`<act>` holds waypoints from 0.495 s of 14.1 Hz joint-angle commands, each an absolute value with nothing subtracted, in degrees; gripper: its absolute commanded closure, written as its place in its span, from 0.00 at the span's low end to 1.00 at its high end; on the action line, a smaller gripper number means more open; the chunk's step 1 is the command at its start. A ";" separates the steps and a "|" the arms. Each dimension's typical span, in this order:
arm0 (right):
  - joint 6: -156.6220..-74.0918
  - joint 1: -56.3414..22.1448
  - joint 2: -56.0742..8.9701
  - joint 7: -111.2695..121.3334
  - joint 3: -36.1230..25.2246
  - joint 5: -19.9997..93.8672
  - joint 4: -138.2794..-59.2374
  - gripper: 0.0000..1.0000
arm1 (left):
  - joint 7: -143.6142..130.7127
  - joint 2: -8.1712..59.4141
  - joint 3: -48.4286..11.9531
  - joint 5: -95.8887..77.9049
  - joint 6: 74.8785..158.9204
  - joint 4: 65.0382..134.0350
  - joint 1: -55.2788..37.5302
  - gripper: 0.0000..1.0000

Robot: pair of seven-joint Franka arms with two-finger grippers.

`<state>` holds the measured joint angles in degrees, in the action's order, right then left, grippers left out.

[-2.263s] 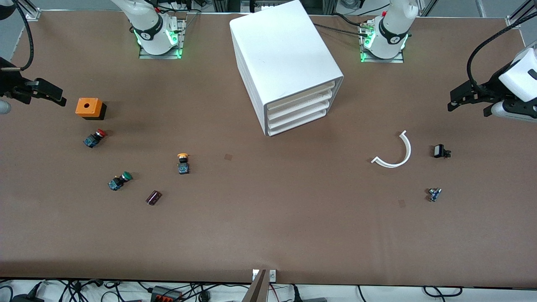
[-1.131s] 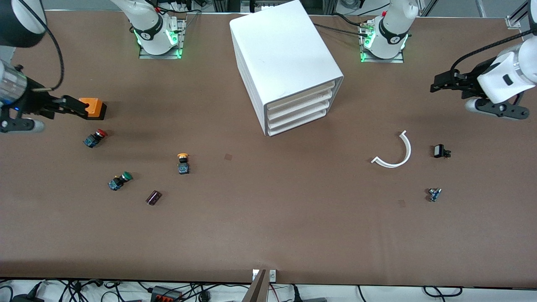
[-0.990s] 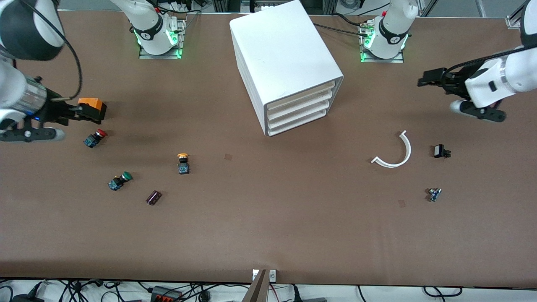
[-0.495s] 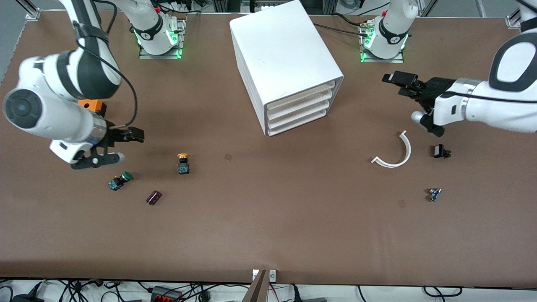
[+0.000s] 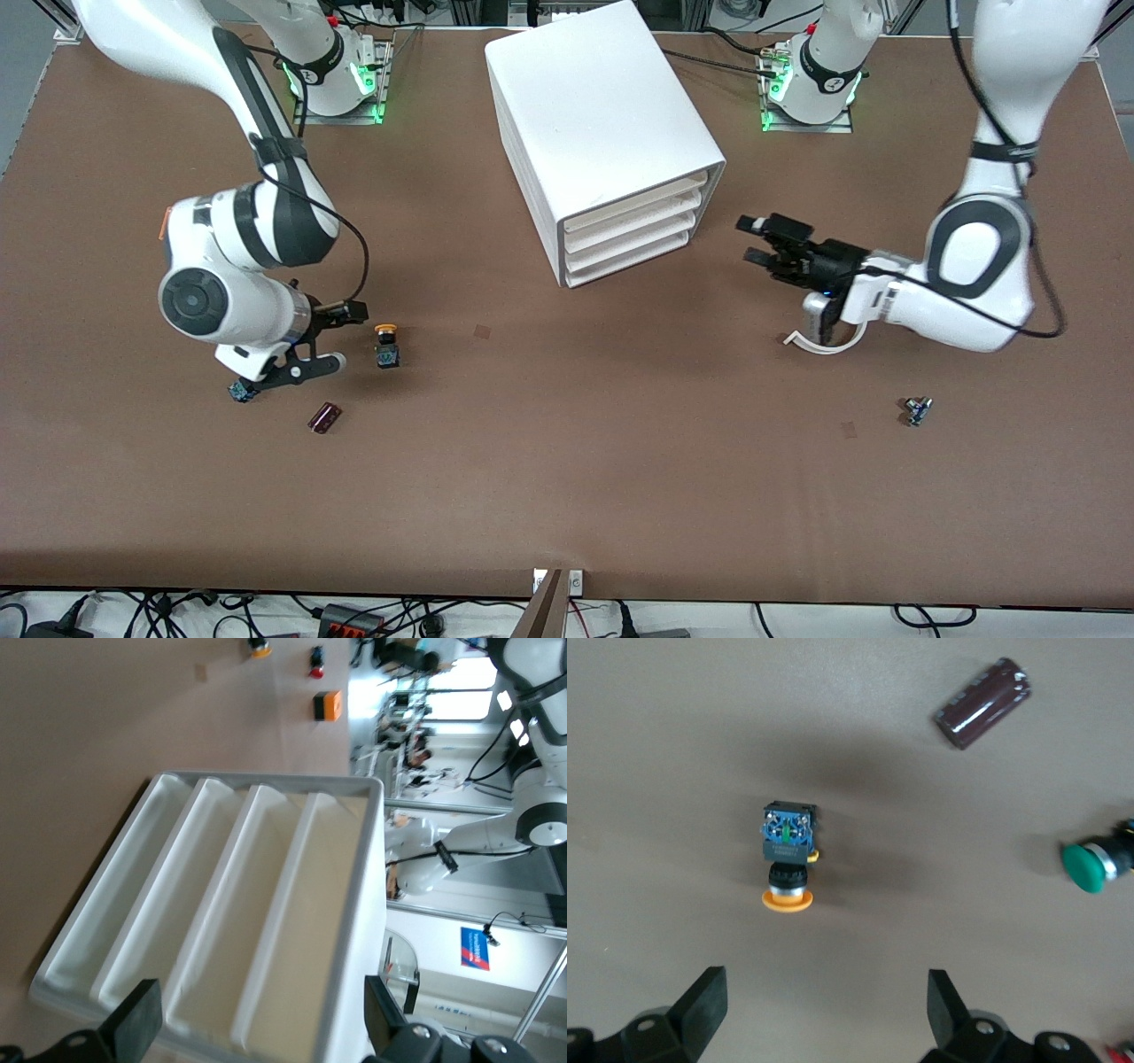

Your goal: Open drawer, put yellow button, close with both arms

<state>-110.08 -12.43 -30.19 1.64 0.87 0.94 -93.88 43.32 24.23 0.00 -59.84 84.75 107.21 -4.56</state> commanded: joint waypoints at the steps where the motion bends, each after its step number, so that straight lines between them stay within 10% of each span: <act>1: -109.60 -12.92 -34.71 1.41 0.62 1.76 -89.13 0.00 | 48.94 22.06 -2.72 -65.63 89.64 114.68 -5.27 0.00; 7: -116.62 -15.82 -39.28 -4.48 0.62 1.76 -87.98 0.00 | 57.38 22.32 -6.15 -72.95 90.53 122.78 -5.89 0.04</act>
<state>-114.70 -14.95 -37.24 -2.58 0.88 1.00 -89.31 54.07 24.25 -5.65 -70.99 89.28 118.96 -5.77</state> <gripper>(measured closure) 0.000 0.013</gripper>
